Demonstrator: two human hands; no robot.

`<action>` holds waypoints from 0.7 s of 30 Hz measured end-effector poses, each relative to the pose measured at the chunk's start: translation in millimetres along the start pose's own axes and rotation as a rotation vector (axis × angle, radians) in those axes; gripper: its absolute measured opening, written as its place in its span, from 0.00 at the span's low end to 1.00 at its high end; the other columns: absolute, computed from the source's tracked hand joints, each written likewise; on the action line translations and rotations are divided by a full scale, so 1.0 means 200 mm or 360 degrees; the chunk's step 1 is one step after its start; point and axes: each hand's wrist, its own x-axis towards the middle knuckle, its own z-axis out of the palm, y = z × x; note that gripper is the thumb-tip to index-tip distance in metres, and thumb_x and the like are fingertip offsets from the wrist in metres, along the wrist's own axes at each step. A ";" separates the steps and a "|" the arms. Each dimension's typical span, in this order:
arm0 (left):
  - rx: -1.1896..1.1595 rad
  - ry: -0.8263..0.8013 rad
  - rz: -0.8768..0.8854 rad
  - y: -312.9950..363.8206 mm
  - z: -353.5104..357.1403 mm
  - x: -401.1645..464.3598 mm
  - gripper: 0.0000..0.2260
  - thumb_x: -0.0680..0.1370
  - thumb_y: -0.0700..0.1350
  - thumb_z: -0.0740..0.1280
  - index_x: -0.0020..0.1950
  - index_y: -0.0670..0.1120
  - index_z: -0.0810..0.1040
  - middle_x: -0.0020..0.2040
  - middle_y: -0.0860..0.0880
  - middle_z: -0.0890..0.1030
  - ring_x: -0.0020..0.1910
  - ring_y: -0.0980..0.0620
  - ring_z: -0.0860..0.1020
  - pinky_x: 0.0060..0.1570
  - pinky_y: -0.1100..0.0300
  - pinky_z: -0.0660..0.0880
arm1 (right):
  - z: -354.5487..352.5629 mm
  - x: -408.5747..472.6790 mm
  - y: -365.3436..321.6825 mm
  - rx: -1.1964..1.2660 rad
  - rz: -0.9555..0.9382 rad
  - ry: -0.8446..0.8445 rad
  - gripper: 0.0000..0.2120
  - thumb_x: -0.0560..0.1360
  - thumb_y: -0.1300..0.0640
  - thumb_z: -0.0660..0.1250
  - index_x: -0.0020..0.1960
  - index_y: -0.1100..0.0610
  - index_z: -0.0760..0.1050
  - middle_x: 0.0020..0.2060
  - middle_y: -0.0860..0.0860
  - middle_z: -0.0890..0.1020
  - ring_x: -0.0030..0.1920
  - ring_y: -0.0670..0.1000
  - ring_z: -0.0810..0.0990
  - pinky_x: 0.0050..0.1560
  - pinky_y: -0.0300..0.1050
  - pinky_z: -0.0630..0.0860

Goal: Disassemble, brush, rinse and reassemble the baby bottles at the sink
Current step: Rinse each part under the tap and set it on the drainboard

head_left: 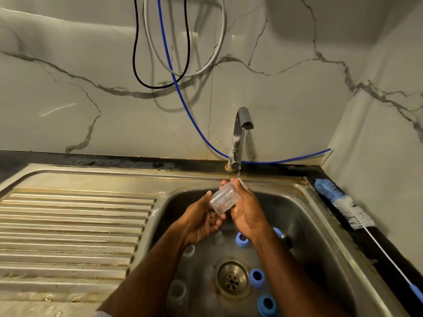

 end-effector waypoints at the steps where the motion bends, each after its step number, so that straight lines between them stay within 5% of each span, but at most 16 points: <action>1: 0.0056 0.0020 0.0090 -0.01 0.02 0.01 0.26 0.85 0.58 0.54 0.68 0.39 0.75 0.44 0.37 0.81 0.36 0.48 0.81 0.39 0.58 0.81 | 0.00 0.00 0.00 -0.0038 0.0010 0.0045 0.24 0.73 0.48 0.67 0.66 0.57 0.74 0.62 0.61 0.80 0.64 0.61 0.78 0.65 0.60 0.75; 5: 0.0734 0.0269 0.0721 -0.07 0.01 0.07 0.14 0.83 0.48 0.63 0.68 0.45 0.73 0.56 0.40 0.82 0.45 0.49 0.82 0.48 0.57 0.81 | -0.03 0.04 0.03 -0.0087 0.0144 0.0209 0.31 0.71 0.41 0.68 0.67 0.58 0.74 0.61 0.64 0.80 0.61 0.63 0.81 0.62 0.59 0.78; 8: 0.1411 0.0433 0.1179 -0.09 -0.01 0.09 0.16 0.78 0.42 0.72 0.63 0.50 0.73 0.55 0.50 0.82 0.53 0.55 0.83 0.52 0.59 0.81 | -0.02 0.07 0.06 -0.0172 0.0096 0.0335 0.23 0.80 0.44 0.65 0.64 0.62 0.75 0.61 0.66 0.80 0.59 0.63 0.81 0.62 0.61 0.78; 11: 0.1615 0.0663 0.1378 -0.09 -0.03 0.10 0.19 0.75 0.38 0.74 0.62 0.50 0.73 0.54 0.54 0.80 0.53 0.58 0.81 0.52 0.63 0.80 | -0.03 0.05 0.07 -0.0364 0.0151 0.0263 0.23 0.80 0.42 0.64 0.69 0.54 0.72 0.61 0.59 0.81 0.58 0.60 0.82 0.58 0.56 0.80; 15: 0.1807 0.0833 0.1166 -0.07 -0.09 0.11 0.24 0.73 0.38 0.76 0.62 0.53 0.70 0.55 0.57 0.78 0.51 0.64 0.78 0.47 0.70 0.76 | -0.04 0.04 0.05 -0.1044 0.0022 0.0179 0.19 0.79 0.48 0.68 0.68 0.44 0.69 0.63 0.52 0.77 0.60 0.54 0.78 0.54 0.53 0.81; 18: 0.1894 0.0892 0.0882 -0.07 -0.12 0.13 0.28 0.70 0.38 0.78 0.66 0.51 0.72 0.61 0.53 0.78 0.59 0.57 0.77 0.57 0.59 0.78 | -0.07 0.07 0.06 -0.1358 -0.0383 0.0446 0.19 0.75 0.52 0.74 0.63 0.45 0.72 0.58 0.47 0.79 0.58 0.50 0.79 0.57 0.54 0.81; 21: 0.1869 0.0942 0.0781 -0.06 -0.14 0.14 0.26 0.71 0.37 0.77 0.66 0.51 0.73 0.59 0.53 0.78 0.59 0.55 0.77 0.59 0.55 0.79 | -0.11 0.10 0.04 -0.1635 -0.0324 0.0468 0.18 0.73 0.50 0.75 0.61 0.48 0.76 0.53 0.45 0.81 0.54 0.50 0.81 0.54 0.51 0.82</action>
